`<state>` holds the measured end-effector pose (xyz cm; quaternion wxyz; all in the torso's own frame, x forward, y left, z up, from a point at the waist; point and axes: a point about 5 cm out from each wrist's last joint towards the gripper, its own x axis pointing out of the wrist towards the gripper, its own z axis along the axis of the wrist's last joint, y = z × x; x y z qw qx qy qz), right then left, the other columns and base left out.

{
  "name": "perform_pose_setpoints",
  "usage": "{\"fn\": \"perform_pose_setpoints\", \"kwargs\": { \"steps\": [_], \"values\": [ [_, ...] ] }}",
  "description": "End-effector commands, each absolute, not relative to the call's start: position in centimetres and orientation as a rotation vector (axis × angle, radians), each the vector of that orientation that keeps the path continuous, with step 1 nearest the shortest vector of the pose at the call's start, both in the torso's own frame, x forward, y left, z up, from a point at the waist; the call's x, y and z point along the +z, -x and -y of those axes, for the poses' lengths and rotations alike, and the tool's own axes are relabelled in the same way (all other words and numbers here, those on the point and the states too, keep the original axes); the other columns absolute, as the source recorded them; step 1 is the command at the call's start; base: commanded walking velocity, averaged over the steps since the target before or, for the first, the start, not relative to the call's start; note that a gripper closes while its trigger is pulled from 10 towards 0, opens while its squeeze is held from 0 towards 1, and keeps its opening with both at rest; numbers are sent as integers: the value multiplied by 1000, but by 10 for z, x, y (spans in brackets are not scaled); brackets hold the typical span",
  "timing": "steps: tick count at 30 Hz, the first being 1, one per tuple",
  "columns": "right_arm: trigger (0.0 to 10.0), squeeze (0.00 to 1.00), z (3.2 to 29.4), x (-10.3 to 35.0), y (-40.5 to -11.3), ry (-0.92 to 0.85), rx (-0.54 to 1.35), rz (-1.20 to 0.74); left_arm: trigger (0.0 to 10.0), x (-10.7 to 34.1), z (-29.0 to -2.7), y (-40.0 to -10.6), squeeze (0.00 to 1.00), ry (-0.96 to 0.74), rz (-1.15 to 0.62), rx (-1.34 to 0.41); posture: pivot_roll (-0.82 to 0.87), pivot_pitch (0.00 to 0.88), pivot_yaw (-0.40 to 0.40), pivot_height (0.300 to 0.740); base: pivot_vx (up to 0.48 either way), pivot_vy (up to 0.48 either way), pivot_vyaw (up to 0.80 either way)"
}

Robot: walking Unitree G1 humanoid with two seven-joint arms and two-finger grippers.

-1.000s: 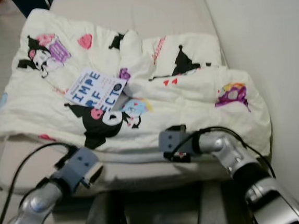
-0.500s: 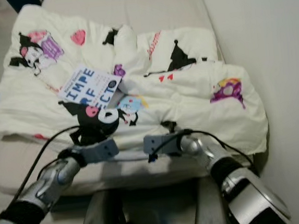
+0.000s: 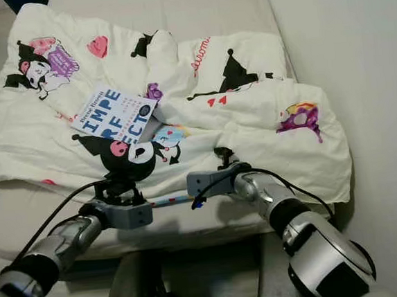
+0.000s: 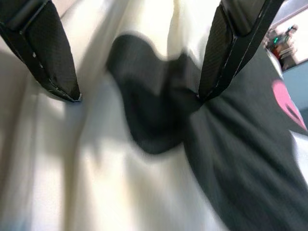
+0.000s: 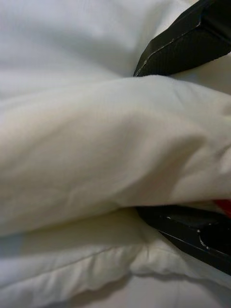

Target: Clean up the room

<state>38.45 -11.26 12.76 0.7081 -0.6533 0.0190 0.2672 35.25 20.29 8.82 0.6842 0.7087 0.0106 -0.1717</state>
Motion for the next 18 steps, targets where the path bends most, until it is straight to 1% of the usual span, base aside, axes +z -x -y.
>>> {"fn": "perform_pose_setpoints", "kwargs": {
  "steps": [1,2,3,4,5,6,7,8,18],
  "values": [
    [8980,0,120,117,-382,1477,614,-100,10000,75,-221,-344,0,-1645,-112,-389,15,418,50,570,0,0,0],
    [8980,0,120,117,-382,1477,614,-100,10000,75,-221,-344,0,-1645,-112,-389,15,418,50,570,0,0,0],
    [6157,0,120,117,-381,1479,614,-101,10000,78,-225,-345,0,-1659,-111,-369,12,417,49,570,0,0,0],
    [4510,0,121,116,-381,1476,619,-105,10000,81,-229,-346,0,-1670,-110,-349,12,417,49,570,0,0,0],
    [4510,0,121,116,-381,1476,619,-105,10000,81,-229,-346,0,-1670,-110,-349,12,417,49,570,0,0,0],
    [1294,0,122,115,-381,1473,620,-108,8784,84,-232,-348,0,-1680,-109,-334,11,418,49,570,0,0,0],
    [1294,0,122,115,-381,1473,620,-108,8784,84,-232,-348,0,-1680,-109,-334,11,418,49,570,0,0,0],
    [0,0,124,114,-380,1473,621,-110,0,86,-235,-349,0,-1679,-110,-326,9,419,48,570,0,0,0],
    [0,0,128,113,-380,1467,621,-117,0,88,-235,-351,0,-1692,-106,-330,-2,419,48,570,0,0,0]
  ]
}}
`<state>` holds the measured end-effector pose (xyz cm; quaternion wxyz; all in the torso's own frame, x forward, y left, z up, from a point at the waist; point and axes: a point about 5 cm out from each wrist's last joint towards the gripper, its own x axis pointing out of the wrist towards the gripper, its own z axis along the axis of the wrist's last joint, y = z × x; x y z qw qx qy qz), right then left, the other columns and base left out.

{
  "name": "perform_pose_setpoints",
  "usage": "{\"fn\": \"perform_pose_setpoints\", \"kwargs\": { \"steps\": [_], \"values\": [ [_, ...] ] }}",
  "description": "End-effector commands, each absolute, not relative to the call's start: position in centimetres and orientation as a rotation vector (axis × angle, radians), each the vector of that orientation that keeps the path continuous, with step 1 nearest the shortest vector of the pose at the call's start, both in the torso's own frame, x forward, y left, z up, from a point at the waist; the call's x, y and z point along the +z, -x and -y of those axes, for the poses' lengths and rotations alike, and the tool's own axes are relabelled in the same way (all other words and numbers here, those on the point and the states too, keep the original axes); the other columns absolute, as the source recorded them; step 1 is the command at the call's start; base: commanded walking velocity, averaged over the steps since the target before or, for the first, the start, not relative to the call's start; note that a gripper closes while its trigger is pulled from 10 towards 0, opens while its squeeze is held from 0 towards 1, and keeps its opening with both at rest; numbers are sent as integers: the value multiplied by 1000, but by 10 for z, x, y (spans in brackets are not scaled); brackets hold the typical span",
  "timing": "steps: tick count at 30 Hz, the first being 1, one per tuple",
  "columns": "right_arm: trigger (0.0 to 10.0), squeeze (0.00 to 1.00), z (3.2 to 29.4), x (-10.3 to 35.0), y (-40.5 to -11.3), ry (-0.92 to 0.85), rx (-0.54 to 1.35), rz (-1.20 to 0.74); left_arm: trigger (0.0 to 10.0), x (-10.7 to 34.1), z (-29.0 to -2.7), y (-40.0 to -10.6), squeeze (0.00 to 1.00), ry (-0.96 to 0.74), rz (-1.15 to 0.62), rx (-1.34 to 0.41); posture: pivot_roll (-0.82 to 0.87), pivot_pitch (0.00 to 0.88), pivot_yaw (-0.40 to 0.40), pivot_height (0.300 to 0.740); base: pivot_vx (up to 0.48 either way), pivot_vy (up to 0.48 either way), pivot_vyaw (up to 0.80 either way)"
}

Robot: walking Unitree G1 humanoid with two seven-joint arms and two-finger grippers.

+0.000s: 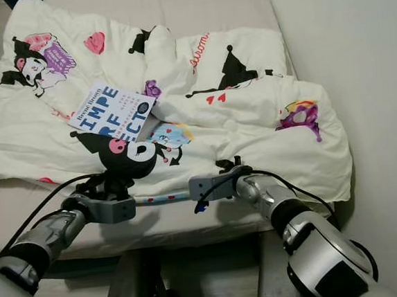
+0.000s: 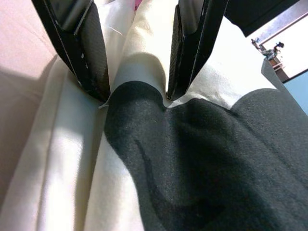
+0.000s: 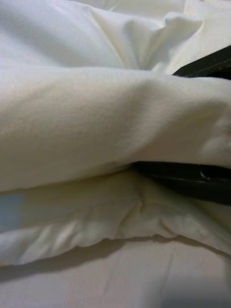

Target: Clean up the room

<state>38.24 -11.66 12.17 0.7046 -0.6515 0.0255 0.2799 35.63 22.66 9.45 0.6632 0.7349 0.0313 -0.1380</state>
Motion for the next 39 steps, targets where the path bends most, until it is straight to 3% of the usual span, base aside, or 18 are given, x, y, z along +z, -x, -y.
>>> {"fn": "perform_pose_setpoints", "kwargs": {
  "steps": [1,14,25,26,30,35,39],
  "values": [
    [0,0,128,113,-380,1467,621,-117,0,88,-235,-351,0,-1692,-106,-330,-2,419,48,570,0,0,0],
    [0,0,133,118,-382,1446,616,-107,0,95,-253,-350,0,-1740,-137,-310,-6,418,40,570,0,0,0],
    [0,0,131,121,-375,1304,817,-101,0,90,-263,-342,0,-1681,-196,-380,10,398,50,570,0,0,0],
    [0,0,134,121,-368,1273,936,-101,0,87,-259,-339,0,-1556,-223,-449,22,392,52,570,0,0,0],
    [0,0,136,121,-366,1264,976,-102,0,86,-257,-337,0,-1501,-229,-482,22,392,52,570,0,0,0],
    [0,0,144,118,-356,1249,1126,-136,0,78,-240,-327,0,-1281,-221,-634,33,387,57,570,0,0,0],
    [0,0,158,112,-344,1237,1298,-235,0,74,-214,-308,0,-981,-231,-792,36,388,59,570,0,0,0]
  ]
}}
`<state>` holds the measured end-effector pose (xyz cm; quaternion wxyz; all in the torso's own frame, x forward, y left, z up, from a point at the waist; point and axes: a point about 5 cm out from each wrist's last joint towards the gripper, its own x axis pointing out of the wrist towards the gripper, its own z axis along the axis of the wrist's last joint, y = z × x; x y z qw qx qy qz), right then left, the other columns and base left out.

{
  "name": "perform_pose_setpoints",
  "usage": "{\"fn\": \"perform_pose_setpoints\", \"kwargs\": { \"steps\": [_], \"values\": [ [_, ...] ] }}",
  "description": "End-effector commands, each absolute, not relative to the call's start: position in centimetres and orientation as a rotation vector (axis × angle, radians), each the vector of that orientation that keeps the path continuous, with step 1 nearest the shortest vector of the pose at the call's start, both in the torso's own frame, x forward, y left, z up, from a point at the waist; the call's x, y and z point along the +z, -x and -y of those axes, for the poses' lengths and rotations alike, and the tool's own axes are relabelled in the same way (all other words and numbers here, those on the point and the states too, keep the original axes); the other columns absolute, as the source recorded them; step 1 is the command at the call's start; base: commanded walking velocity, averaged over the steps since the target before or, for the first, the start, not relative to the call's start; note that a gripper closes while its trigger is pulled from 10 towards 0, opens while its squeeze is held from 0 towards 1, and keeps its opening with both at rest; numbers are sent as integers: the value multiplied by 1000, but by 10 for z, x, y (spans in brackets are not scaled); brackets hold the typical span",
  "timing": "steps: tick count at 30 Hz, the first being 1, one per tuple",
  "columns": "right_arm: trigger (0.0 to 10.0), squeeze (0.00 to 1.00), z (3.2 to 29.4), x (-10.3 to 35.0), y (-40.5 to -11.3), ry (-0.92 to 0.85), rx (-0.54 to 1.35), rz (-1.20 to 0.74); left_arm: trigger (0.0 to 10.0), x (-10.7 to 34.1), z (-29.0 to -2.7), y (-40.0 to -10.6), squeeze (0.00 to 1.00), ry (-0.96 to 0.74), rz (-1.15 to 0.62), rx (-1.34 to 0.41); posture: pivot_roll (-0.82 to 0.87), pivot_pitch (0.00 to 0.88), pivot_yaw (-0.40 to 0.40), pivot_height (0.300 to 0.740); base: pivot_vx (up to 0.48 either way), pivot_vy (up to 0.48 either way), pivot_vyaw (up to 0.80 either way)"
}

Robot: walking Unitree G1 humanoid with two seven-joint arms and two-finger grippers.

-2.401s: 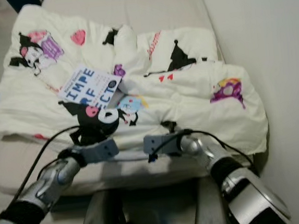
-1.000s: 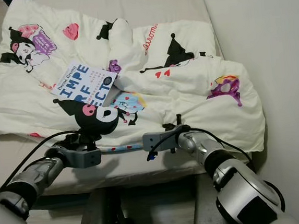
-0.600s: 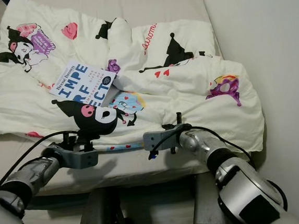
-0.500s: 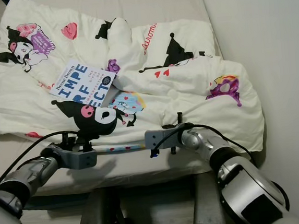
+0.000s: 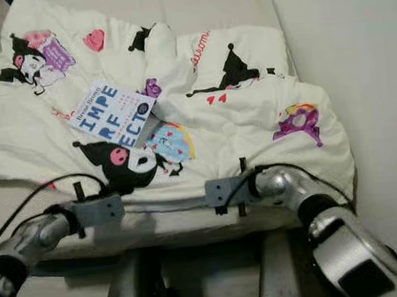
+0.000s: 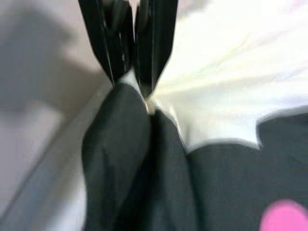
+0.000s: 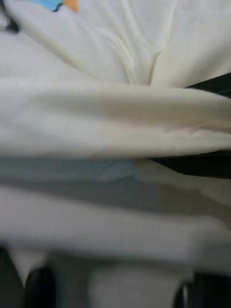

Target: Clean up the room

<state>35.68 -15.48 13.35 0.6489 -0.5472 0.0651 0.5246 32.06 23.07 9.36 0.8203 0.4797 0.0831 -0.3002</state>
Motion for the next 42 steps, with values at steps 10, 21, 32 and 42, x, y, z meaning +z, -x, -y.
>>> {"fn": "perform_pose_setpoints", "kwargs": {
  "steps": [10,21,32,42],
  "values": [
    [0,0,164,101,-326,1136,1498,-355,0,77,-190,-263,0,-796,-331,-1096,46,391,56,570,0,0,0],
    [0,0,177,93,-316,1101,1582,-473,0,75,-190,-216,0,-746,-586,-1322,50,395,59,570,0,0,0],
    [10000,0,174,98,-323,1187,1460,-364,10000,86,-199,-246,0,-909,-498,-1018,51,394,59,570,0,0,0],
    [10000,1000,179,112,-330,1059,1408,-400,10000,122,-214,-258,1000,-461,-498,-753,54,388,60,570,0,0,0]
  ]
}}
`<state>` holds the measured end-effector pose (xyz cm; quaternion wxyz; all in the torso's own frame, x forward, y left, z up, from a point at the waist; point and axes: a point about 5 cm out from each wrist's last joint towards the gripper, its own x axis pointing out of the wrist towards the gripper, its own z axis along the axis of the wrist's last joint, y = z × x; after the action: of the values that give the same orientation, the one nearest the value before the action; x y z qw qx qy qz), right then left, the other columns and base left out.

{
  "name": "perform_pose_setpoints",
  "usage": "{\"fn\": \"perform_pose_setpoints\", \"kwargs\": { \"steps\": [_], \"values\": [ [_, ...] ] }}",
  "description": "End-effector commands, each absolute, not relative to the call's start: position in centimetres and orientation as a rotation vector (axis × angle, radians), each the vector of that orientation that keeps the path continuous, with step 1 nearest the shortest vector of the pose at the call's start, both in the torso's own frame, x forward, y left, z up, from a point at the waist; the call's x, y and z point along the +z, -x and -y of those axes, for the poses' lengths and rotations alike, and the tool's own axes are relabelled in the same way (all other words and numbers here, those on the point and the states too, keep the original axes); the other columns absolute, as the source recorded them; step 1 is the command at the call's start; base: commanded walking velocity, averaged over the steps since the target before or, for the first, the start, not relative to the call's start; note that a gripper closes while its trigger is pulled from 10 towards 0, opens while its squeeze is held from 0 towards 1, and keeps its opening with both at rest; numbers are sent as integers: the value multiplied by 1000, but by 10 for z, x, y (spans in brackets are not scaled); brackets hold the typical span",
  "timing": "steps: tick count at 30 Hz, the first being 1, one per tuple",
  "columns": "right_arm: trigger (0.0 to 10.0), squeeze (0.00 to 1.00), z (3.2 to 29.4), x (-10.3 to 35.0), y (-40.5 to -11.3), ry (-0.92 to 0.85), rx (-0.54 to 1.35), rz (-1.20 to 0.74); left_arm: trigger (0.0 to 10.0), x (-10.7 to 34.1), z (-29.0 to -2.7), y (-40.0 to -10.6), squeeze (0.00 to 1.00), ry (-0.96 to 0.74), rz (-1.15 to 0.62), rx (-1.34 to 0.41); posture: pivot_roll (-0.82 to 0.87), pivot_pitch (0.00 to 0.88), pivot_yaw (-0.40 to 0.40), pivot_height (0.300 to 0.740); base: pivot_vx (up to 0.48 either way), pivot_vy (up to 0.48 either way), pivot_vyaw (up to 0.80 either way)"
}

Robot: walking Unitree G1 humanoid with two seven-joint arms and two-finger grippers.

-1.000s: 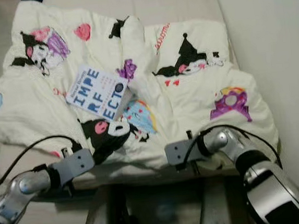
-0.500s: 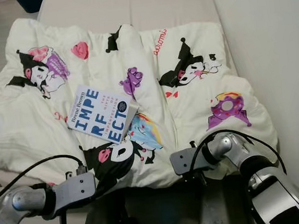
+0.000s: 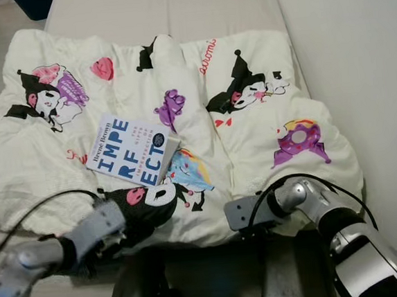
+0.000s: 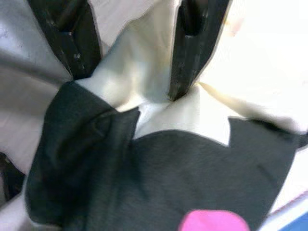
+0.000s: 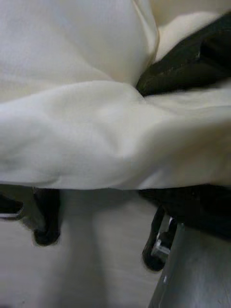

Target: Clean up the room

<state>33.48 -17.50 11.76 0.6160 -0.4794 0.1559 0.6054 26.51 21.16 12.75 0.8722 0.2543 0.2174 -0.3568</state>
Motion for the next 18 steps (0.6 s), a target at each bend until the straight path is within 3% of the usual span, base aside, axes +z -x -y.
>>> {"fn": "perform_pose_setpoints", "kwargs": {
  "steps": [1,5,6,8,10,17,18],
  "values": [
    [10000,1000,187,122,-333,1012,1405,-448,10000,128,-218,-253,1000,-366,-503,-756,59,385,58,570,0,0,0],
    [10000,1000,193,131,-335,978,1386,-472,10000,136,-219,-245,1000,-290,-487,-814,61,382,55,570,0,0,0],
    [10000,0,198,143,-337,916,1374,-496,10000,143,-217,-228,1000,-233,-485,-927,63,375,54,570,0,0,0],
    [10000,0,198,143,-337,916,1374,-496,10000,143,-217,-228,1000,-233,-485,-927,63,375,54,570,0,0,0],
    [10000,0,202,161,-334,798,1399,-515,10000,148,-204,-194,0,-137,-537,-1132,61,363,53,570,0,0,0],
    [10000,0,196,175,-322,631,1482,-475,10000,151,-192,-173,0,-48,-585,-1232,61,355,52,570,0,0,0],
    [10000,0,189,186,-321,513,1494,-399,10000,162,-190,-180,0,30,-513,-1198,57,349,47,570,0,0,0]
  ]
}}
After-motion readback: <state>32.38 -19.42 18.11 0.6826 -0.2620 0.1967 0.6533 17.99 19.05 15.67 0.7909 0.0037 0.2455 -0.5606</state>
